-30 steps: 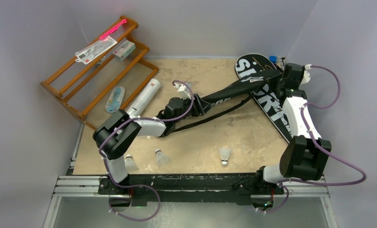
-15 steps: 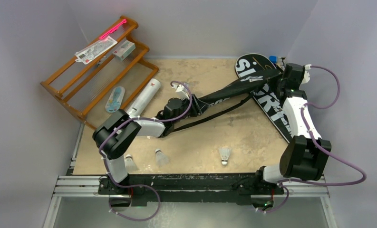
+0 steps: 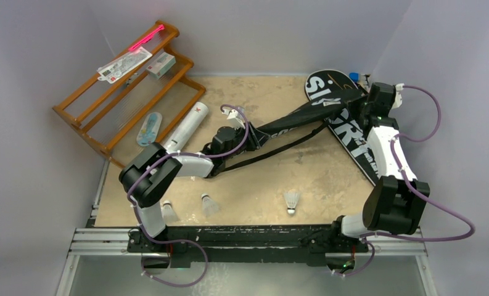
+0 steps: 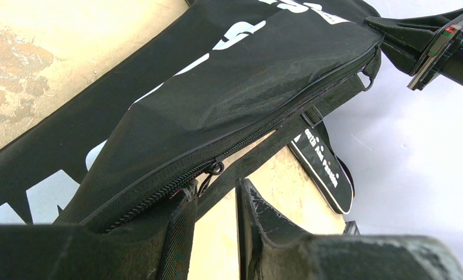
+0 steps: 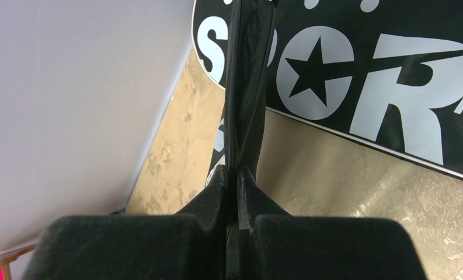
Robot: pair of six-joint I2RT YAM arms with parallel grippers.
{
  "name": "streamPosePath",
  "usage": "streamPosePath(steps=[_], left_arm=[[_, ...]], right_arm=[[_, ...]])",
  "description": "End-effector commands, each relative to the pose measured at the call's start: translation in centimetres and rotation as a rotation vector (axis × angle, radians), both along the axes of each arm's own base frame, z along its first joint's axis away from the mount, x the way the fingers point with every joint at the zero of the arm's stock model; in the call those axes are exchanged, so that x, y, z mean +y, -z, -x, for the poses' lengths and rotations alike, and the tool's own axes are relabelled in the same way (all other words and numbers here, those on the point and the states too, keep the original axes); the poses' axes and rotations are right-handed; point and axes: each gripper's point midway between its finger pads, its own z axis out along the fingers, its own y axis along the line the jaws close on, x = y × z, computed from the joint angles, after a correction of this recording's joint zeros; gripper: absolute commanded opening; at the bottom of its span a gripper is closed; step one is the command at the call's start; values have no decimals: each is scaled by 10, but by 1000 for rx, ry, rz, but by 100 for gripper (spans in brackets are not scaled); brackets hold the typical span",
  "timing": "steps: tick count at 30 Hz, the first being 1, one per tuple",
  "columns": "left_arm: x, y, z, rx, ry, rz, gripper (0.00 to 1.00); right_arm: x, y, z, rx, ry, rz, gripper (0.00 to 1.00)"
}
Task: Pack up the badminton gear
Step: Zip the racket bag at the center of the board.
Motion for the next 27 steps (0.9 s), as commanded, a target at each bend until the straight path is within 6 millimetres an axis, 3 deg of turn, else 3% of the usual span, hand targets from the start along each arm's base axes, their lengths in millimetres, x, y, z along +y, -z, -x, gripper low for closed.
streamPosePath(steps=[1,12,16,21,27], left_arm=[[1,-40,-8,-98,-15,45,28],[1,-43,-14,-99,-36,28,18],[0,-44,-17,-98,-40,17,0],[4,-41,-20,-39,-64,-44,0],[14,-28,-22,148,-65,-235,0]], right_arm=[[3,-30,-7,-109,-18,-6,0],[2,-31,-6,-110,-18,-3,0],[3,-31,-5,-110,-19,-2,0],[-2,-27,-5,-95,-7,13,0],[-12,-24,-7,-91,32,55,0]])
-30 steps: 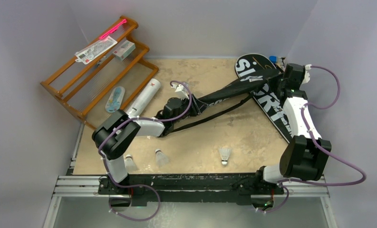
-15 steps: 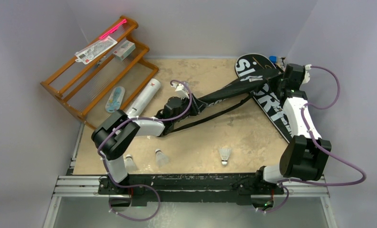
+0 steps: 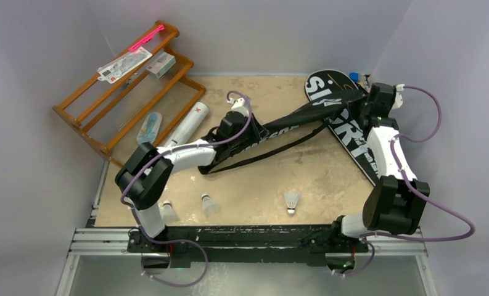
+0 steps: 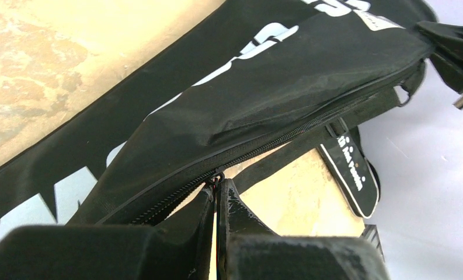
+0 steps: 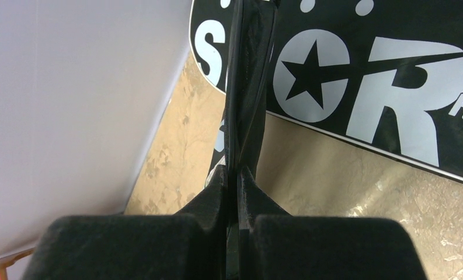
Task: Pack up the badminton gear
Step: Zip the racket bag at the center of the board.
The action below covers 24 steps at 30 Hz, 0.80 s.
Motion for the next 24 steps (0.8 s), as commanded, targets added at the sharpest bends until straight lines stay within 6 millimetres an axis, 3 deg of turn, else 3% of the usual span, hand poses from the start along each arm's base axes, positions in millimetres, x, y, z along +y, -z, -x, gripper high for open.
streamPosePath(steps=[1,15,24], left_arm=[[15,-21,-7,79,-21,-140,0],[58,6,20,271,90,-510,0],[106,39,74,437,202,-734,0]], right_arm=[[-12,-25,-8,-90,34,59,0],[-42,-28,-5,-41,136,191,0],[-53,-27,-9,-12,174,227,0]])
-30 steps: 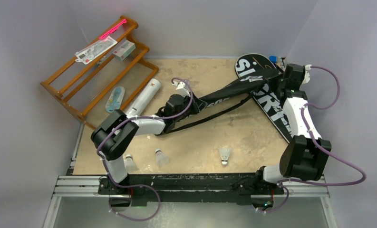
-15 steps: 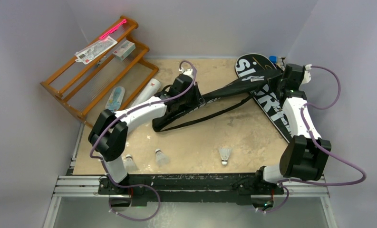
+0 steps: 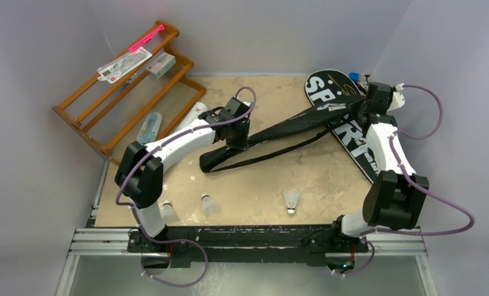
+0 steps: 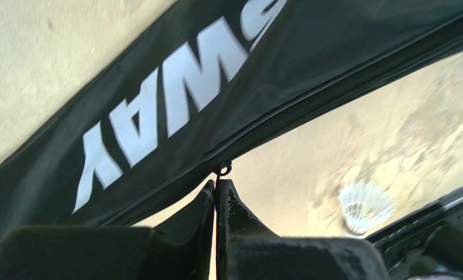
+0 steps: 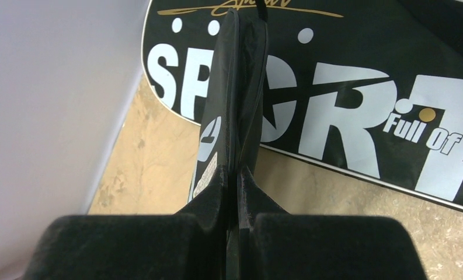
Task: Pack up the badminton gear
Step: Zip the racket bag at the center of the board, then place the racket bag at the center of the board.
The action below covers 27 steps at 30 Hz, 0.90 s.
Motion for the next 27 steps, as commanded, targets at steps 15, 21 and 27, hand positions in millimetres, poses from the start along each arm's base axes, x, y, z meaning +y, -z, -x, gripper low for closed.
streamPosePath(steps=[15,21,27], left_arm=[[130,50,94,217,-41,-237,0],[135,56,110,243,-81,-147,0],[129,49,118,253,-75,-93,0]], right_arm=[[-24,-30,-55,-59,4,94,0],[-17,-25,-79,-67,-60,68,0],[-16,-25,-114,-67,-99,42,0]])
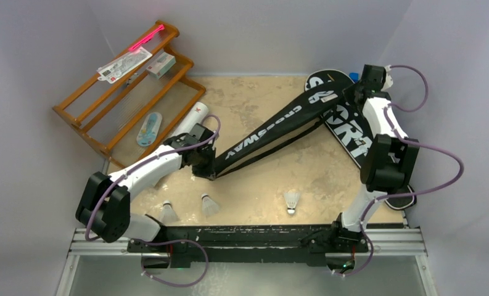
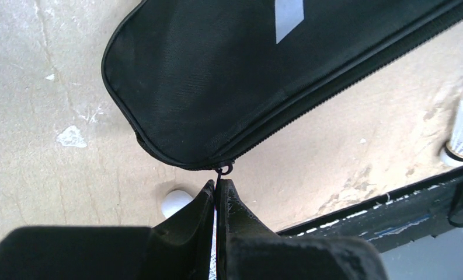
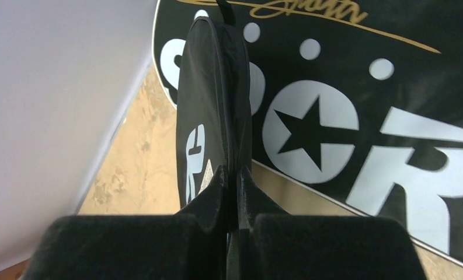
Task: Pack up the badminton gear
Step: Place the racket bag at the center of the board.
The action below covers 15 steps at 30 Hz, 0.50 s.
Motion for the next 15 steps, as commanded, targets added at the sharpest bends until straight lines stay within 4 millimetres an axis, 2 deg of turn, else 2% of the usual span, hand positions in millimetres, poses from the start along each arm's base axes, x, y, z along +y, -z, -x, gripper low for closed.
streamPosePath(steps=[1,3,4,5,6,7,8,10,12,13,15], left_arm=[[2,-6,13,29,-8,34,0],[-5,-10,14,32,13,74,0],[-14,-14,14,31,37,121,0],[-26,-19,14,29,68,186,0],[-39,-26,13,22,98,254,0],[-52,-33,12,19,122,315,0],[-65,-41,9,1,148,361,0],[-84,-50,3,-23,180,392,0],[-101,-55,-3,-49,206,394,0],[-109,-56,-4,-55,217,404,0],[-129,-59,-3,-63,254,439,0]], right_arm=[[-18,-53,-45,-149,-8,45,0],[-9,-58,-62,-177,-85,40,0],[0,-62,-70,-217,-153,35,6],[13,-69,-80,-274,-275,60,22],[20,-73,-88,-302,-337,64,46],[28,-71,-90,-285,-387,38,60],[38,-66,-90,-275,-439,1,63],[46,-57,-86,-285,-468,-33,69],[54,-60,-73,-319,-477,-61,92],[56,-57,-65,-312,-476,-66,98],[60,-46,-50,-273,-485,-82,99]])
